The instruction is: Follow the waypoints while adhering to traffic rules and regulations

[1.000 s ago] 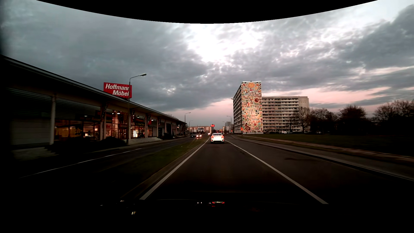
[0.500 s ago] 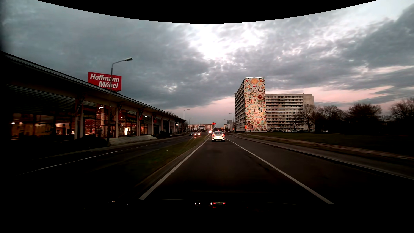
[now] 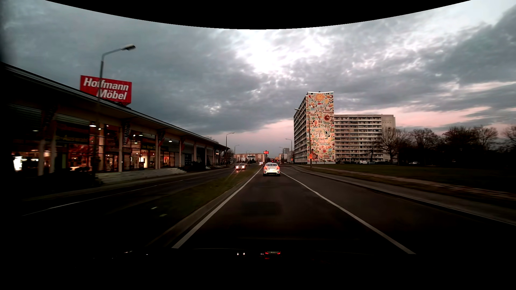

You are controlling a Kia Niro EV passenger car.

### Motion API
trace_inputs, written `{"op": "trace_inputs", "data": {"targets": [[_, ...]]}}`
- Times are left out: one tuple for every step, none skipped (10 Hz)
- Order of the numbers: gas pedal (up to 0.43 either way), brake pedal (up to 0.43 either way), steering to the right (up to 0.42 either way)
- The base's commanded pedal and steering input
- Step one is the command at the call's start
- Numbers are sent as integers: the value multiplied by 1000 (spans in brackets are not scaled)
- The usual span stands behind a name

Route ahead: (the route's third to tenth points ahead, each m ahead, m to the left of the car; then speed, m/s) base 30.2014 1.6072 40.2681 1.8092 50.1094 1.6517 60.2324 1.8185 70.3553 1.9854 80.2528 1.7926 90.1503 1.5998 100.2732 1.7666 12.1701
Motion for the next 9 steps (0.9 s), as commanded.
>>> {"op": "trace_inputs", "data": {"targets": [[87, 0, -4], [79, 0, -4], [79, 0, -4], [79, 0, -4], [79, 0, -4], [79, 0, -4], [79, 0, -4], [67, 0, -4], [67, 0, -4]]}}
